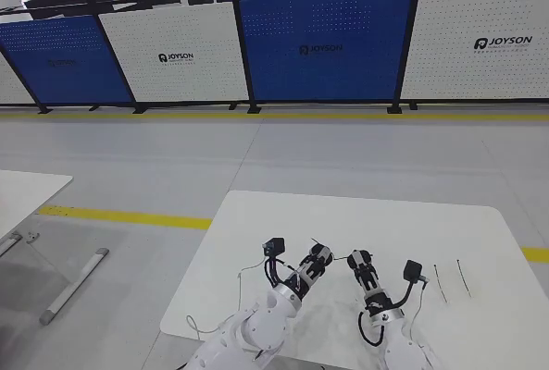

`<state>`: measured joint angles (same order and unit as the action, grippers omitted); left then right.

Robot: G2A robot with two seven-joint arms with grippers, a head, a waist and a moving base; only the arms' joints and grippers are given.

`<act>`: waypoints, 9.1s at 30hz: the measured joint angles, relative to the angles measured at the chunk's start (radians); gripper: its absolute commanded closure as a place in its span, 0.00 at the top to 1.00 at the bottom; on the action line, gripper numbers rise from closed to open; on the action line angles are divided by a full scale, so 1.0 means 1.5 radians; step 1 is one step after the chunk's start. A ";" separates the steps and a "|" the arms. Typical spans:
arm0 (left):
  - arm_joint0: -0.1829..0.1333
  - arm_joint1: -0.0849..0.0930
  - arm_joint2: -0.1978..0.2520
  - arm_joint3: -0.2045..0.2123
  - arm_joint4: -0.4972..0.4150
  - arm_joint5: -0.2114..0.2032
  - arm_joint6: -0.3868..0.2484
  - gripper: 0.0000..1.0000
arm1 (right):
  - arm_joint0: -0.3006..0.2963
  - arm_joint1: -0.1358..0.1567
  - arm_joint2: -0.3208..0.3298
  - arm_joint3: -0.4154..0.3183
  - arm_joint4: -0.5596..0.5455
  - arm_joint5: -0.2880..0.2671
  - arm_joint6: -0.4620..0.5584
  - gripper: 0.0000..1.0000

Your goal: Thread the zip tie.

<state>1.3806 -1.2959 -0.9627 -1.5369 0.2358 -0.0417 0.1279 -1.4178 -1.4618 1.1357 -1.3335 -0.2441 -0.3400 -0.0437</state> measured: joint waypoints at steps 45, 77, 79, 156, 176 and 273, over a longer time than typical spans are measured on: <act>0.005 -0.011 -0.002 0.007 0.012 -0.001 -0.014 0.07 | -0.006 0.011 -0.020 -0.012 -0.015 0.000 -0.065 0.00; 0.011 -0.015 -0.004 0.006 0.033 -0.008 -0.018 0.00 | 0.006 0.013 -0.029 -0.003 -0.023 0.000 -0.056 0.00; 0.012 -0.015 -0.004 0.004 0.035 -0.008 -0.019 0.00 | 0.007 0.013 -0.031 -0.003 -0.028 0.000 -0.053 0.00; 0.018 -0.021 -0.018 0.005 0.041 -0.023 -0.037 0.00 | -0.001 0.005 -0.020 -0.012 -0.075 0.020 -0.058 0.00; 0.021 -0.023 -0.036 -0.005 0.007 0.006 -0.024 0.00 | -0.013 0.015 0.001 -0.049 -0.097 0.000 -0.020 1.00; 0.051 -0.023 -0.058 -0.054 -0.093 0.001 -0.075 0.00 | 0.054 0.021 -0.077 0.004 -0.550 0.115 -0.052 0.26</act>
<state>1.4565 -1.3308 -1.0504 -1.6186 0.0969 -0.0407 0.0156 -1.3366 -1.4303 1.0197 -1.3276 -1.0688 -0.1675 -0.1219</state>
